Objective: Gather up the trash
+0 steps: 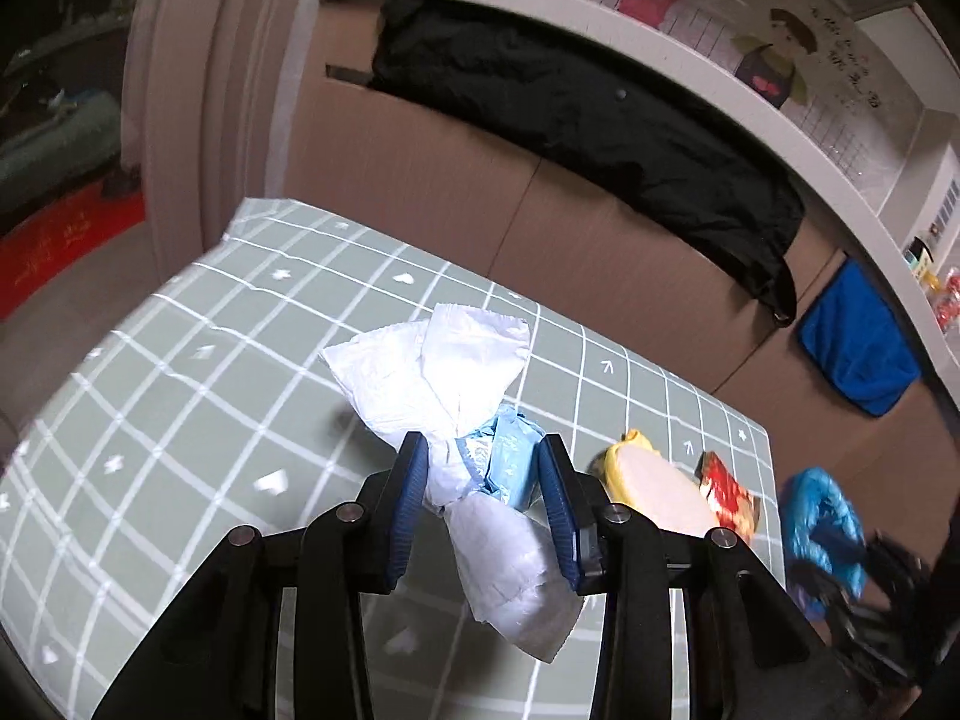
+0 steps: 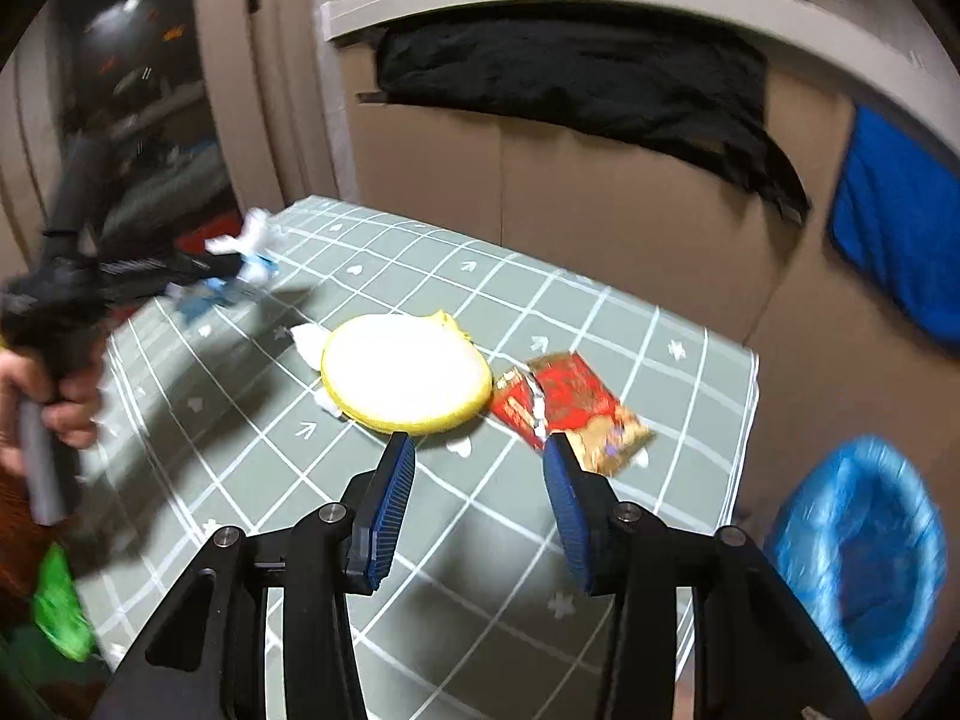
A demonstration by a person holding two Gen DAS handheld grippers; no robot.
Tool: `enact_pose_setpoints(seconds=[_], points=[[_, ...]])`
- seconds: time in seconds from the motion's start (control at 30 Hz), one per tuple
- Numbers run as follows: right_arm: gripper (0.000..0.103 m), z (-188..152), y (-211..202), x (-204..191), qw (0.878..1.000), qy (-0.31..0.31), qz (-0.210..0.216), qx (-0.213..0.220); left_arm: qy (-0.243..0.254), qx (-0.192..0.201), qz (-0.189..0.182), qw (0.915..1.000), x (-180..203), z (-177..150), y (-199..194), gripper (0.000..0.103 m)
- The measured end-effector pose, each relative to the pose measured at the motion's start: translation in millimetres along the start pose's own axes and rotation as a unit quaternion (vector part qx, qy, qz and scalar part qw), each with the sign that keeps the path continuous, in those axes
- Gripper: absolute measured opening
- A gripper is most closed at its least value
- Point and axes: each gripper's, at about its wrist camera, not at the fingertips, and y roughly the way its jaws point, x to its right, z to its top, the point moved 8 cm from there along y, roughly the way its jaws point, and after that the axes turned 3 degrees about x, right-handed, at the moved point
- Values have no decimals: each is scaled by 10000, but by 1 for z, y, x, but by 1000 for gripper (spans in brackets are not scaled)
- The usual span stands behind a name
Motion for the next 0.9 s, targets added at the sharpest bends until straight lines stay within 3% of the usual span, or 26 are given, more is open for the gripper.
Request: enact_pose_setpoints(seconds=[0.17,0.33,0.4,0.47,0.6,0.73,0.9], points=[[42,1,21,-13,9970,-737,-198,-86,46,-89,-35,9999,-15,-19,-19,39],[42,2,48,4,9922,-1168,-398,-191,-137,-391,-183,9990,-27,-38,-20,39],[42,6,59,16,9943,-1028,-113,-253,-122,-468,-145,9987,-31,-43,-19,39],[42,11,71,30,9957,-701,476,-378,-57,-473,-118,9988,-31,-46,-20,39],[42,17,90,68,9975,-53,593,-380,-67,-496,-189,9986,-25,-47,-21,39],[43,1,114,82,9913,438,932,-815,4,-503,-250,9984,-15,-44,-19,39],[66,-11,112,53,9884,26,1290,-806,5,-619,-257,9978,-2,-45,-9,39]])
